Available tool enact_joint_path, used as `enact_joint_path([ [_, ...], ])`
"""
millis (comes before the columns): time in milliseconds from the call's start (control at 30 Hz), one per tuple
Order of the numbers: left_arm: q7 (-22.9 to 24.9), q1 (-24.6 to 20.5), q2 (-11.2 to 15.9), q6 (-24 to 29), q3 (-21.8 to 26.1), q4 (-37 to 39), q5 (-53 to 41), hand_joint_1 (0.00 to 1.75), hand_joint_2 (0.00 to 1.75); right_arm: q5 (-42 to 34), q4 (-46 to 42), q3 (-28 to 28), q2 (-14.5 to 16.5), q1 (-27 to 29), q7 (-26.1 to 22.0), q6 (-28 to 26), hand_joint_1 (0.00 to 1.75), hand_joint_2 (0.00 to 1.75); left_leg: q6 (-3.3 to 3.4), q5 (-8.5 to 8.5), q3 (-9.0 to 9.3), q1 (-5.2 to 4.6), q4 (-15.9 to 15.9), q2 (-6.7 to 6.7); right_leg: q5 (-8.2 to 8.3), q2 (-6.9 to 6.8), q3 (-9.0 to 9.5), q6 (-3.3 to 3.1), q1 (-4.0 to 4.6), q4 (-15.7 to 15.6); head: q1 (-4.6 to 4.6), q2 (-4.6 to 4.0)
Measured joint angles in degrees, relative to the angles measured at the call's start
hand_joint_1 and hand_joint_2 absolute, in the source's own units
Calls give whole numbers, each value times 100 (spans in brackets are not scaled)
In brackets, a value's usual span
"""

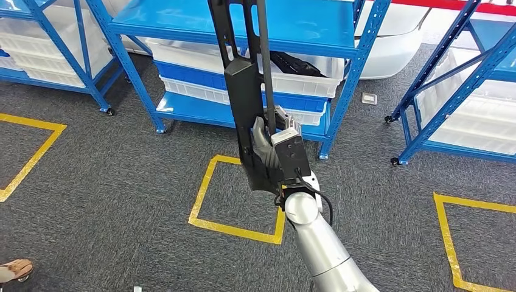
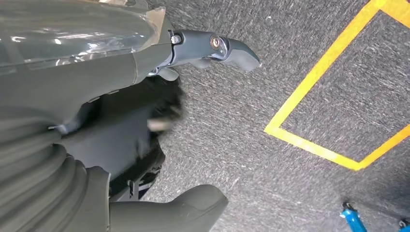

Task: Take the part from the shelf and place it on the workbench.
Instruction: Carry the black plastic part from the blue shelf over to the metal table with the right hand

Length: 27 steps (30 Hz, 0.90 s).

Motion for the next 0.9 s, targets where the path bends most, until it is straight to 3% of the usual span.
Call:
enact_joint_path([
  [67,15,-2,11,-50,5,-7,-18,0,175,68,-192,9,-21,110,81,-15,175,175,52,-174,447,-25,-657,0,51,-13,-45,63,13,22,6,0],
  [133,27,-5,11,-62,8,-9,-40,0,175,101,-332,8,-43,176,109,-17,175,175,79,-237,520,-51,-874,9,117,-21,-95,144,17,29,8,0],
  [200,45,-12,10,-71,9,-11,-64,0,175,125,-447,6,-78,235,132,-17,175,175,156,-212,522,-39,-1033,24,42,-2,-241,189,17,170,18,0],
  [267,73,-20,8,-81,8,-15,-90,0,175,168,-543,3,-124,299,146,-18,175,175,247,-168,496,-29,-1143,37,-256,23,-523,172,-1,730,39,0],
  [333,103,-22,3,-84,7,-17,-117,0,175,204,-615,-19,-178,387,152,-20,175,175,275,-132,447,-44,-1141,39,-540,30,-793,171,-23,1471,50,0],
  [367,117,-22,0,-84,5,-17,-130,0,175,217,-651,-38,-206,441,156,-21,175,175,276,-121,434,-47,-1137,40,-586,31,-840,197,-32,1660,54,0],
  [400,126,-22,-2,-86,3,-17,-142,0,175,226,-684,-61,-234,492,160,-22,175,175,272,-113,426,-49,-1131,40,-547,31,-782,238,-39,1624,54,0],
  [467,134,-28,-9,-93,-9,-18,-168,0,175,252,-760,-95,-276,567,163,-25,175,175,258,-109,421,-49,-1112,29,-281,47,-374,330,-73,911,59,0],
  [533,135,-53,-21,-101,-21,-20,-189,0,175,294,-849,-115,-313,621,154,-35,175,175,210,-101,380,-64,-1079,8,-89,109,6,349,-86,203,56,0],
  [567,136,-68,-27,-102,-24,-22,-193,0,175,312,-891,-125,-333,656,150,-43,175,175,176,-88,351,-68,-1066,-3,-66,133,69,329,-80,73,53,0],
  [633,137,-82,-40,-104,-28,-23,-198,0,175,332,-959,-146,-372,735,145,-56,175,175,113,-57,309,-63,-1052,-16,-50,121,54,278,-71,60,47,0],
  [700,136,-83,-46,-104,-30,-26,-201,0,175,338,-1007,-157,-387,779,145,-60,175,175,64,-161,244,-47,-931,-17,-22,84,49,216,-108,38,43,0],
  [767,135,-88,-46,-106,-31,-28,-203,0,175,341,-1048,-164,-390,792,143,-61,175,175,20,-473,24,-30,-435,-7,-2,38,45,130,-129,14,30,0],
  [833,136,-86,-47,-107,-32,-28,-204,0,175,340,-1064,-171,-396,815,141,-61,175,175,-15,-792,-310,-16,308,-2,-2,-16,37,86,-97,16,21,0],
  [867,137,-81,-46,-106,-32,-28,-204,0,175,341,-1066,-174,-401,832,141,-61,175,175,-24,-847,-420,-10,550,0,-2,-47,35,82,-81,17,22,0],
  [900,136,-78,-46,-107,-33,-28,-209,0,175,343,-1069,-177,-405,849,141,-65,175,175,-27,-794,-430,-6,582,4,-2,-78,34,82,-70,21,21,0],
])
